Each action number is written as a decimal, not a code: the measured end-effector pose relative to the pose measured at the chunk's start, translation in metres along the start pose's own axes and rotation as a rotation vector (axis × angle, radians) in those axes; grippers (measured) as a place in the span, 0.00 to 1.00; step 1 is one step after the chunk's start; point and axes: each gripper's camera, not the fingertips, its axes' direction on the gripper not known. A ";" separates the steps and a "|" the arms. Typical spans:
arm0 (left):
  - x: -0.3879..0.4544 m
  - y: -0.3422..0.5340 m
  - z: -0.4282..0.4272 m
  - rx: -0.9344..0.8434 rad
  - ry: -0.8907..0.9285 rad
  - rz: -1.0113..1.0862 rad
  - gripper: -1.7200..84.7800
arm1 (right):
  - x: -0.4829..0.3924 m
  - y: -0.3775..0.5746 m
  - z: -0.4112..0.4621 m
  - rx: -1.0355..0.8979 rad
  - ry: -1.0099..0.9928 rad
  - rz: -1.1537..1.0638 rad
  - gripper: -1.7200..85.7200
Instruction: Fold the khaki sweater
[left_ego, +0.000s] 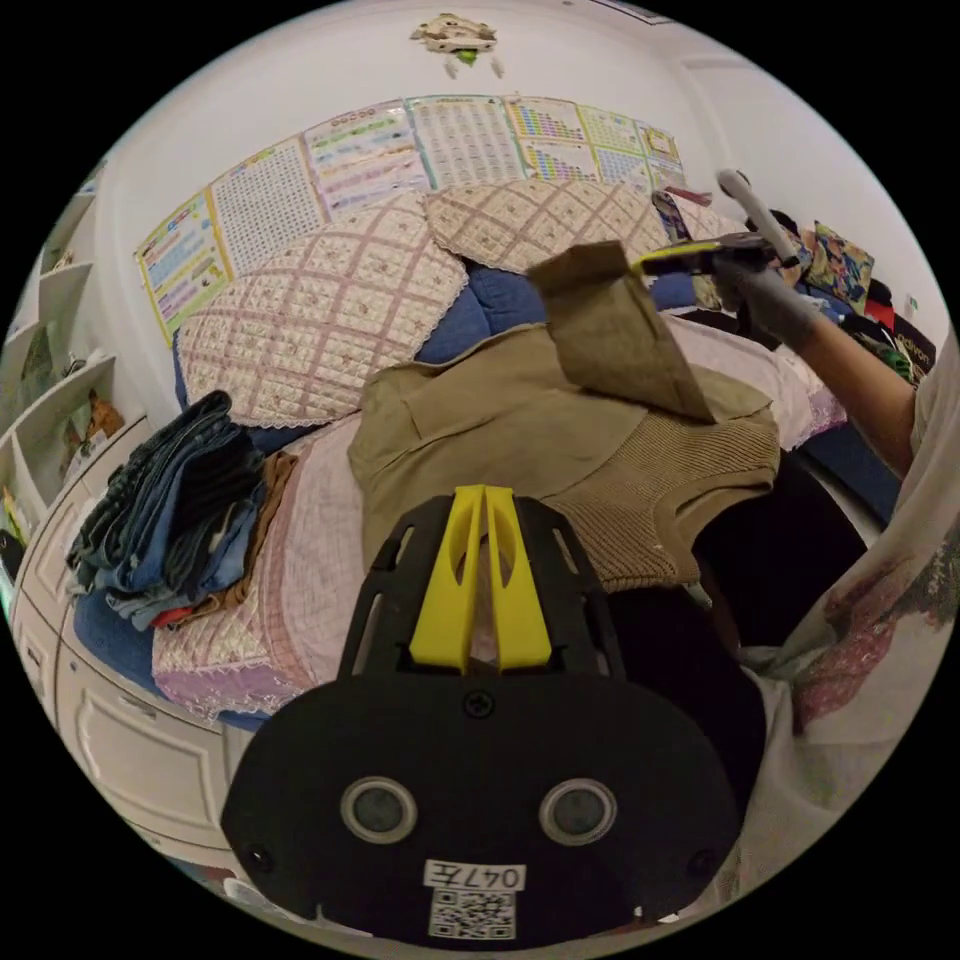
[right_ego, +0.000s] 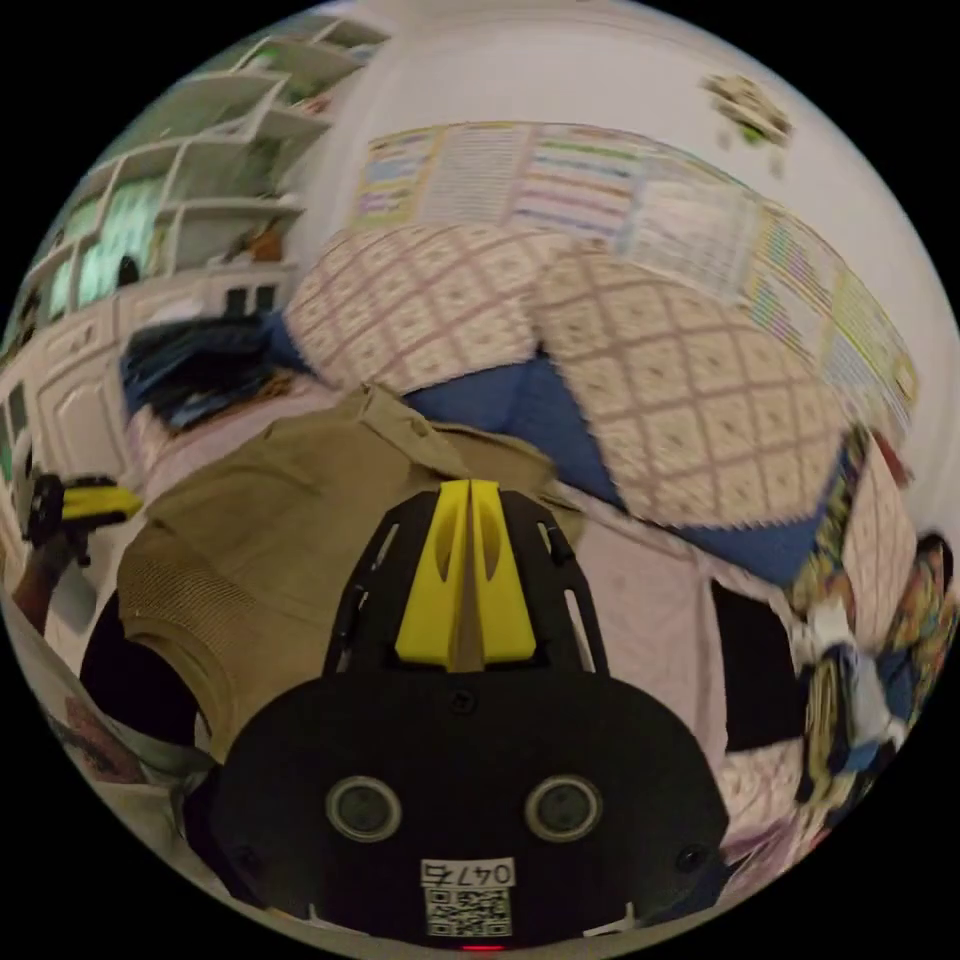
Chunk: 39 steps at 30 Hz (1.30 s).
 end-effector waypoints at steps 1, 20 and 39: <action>0.005 -0.013 0.005 -0.003 -0.001 0.013 0.01 | 0.057 0.022 -0.020 0.011 0.040 0.097 0.01; 0.199 -0.317 0.203 -0.063 -0.013 0.349 0.01 | 0.507 0.374 -0.119 0.055 -0.110 0.845 0.07; 0.290 -0.335 0.401 -0.103 0.025 0.298 0.01 | 0.693 0.338 -0.212 0.270 -0.135 0.642 0.01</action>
